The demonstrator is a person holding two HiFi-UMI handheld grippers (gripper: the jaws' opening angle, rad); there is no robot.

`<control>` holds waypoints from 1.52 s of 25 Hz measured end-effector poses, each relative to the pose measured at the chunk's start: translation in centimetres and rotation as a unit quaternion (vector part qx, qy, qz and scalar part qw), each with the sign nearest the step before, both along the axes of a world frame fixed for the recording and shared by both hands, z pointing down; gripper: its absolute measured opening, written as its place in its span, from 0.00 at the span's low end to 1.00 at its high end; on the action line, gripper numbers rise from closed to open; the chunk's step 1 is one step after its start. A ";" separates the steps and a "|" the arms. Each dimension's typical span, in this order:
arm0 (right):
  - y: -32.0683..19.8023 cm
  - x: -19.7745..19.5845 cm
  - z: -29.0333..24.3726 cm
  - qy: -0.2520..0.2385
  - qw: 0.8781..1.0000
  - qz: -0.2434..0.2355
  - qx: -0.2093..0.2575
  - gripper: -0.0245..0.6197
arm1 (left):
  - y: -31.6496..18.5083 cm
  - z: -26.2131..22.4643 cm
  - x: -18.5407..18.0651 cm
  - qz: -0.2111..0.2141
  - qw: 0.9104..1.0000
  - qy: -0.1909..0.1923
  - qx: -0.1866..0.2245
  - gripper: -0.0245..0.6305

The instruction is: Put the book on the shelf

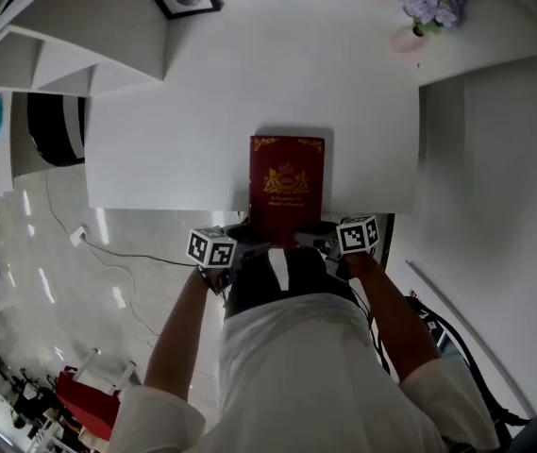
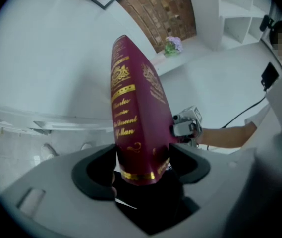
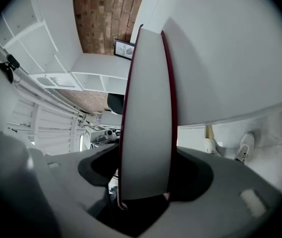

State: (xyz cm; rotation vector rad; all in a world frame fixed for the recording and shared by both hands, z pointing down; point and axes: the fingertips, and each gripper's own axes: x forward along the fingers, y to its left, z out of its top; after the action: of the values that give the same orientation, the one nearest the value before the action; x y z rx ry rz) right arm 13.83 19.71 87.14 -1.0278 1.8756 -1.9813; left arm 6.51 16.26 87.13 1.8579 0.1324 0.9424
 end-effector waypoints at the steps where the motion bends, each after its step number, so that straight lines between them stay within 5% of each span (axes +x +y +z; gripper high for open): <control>1: -0.1 0.2 -0.4 0.000 1.000 0.005 0.006 0.50 | 0.0 -0.3 0.1 -0.005 1.000 0.003 -0.005 0.58; 8: -1.6 1.9 -5.9 0.013 0.998 0.009 0.055 0.47 | -0.7 -4.6 1.2 -0.032 0.999 0.035 0.002 0.58; 19: -4.6 3.8 -20.0 0.054 0.991 0.010 0.121 0.47 | -3.6 -18.4 3.0 -0.043 0.996 0.066 0.051 0.58; 38: -10.0 2.5 -42.2 0.082 0.973 0.026 0.213 0.47 | -9.6 -40.6 1.7 -0.074 0.976 0.149 0.142 0.57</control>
State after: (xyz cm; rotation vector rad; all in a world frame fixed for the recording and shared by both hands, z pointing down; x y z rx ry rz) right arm 16.36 9.73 44.92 -1.1190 2.2007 -1.4059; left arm 8.20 6.66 46.50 2.2348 0.0415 0.5985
